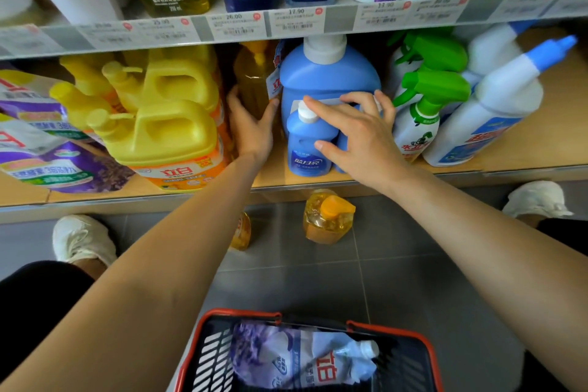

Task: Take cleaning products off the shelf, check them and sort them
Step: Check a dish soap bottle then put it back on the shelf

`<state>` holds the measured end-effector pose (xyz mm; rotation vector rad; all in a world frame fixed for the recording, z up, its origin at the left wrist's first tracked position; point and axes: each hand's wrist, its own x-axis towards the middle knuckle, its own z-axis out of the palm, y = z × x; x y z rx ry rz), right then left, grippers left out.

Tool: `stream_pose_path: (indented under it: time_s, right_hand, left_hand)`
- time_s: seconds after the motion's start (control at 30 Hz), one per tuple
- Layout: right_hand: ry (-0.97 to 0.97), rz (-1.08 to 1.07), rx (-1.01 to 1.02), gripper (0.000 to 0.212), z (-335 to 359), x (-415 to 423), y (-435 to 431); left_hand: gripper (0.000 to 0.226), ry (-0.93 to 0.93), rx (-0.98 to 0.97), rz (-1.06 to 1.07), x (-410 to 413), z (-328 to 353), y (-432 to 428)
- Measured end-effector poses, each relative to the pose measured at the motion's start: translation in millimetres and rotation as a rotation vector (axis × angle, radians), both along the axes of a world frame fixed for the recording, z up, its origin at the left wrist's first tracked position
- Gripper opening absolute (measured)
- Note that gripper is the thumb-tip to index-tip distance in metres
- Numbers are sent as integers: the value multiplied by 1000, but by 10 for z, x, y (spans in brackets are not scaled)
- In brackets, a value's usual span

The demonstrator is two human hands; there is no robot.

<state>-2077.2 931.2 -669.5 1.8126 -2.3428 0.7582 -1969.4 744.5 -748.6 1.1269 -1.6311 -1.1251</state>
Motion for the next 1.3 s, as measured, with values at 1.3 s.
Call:
stream_pose_path:
  time_s: [1.3]
  right_hand:
    - [-386,1,291,70,463,-81,-32]
  left_hand:
    - [81,-319,-282,-265,1236,1048,1181]
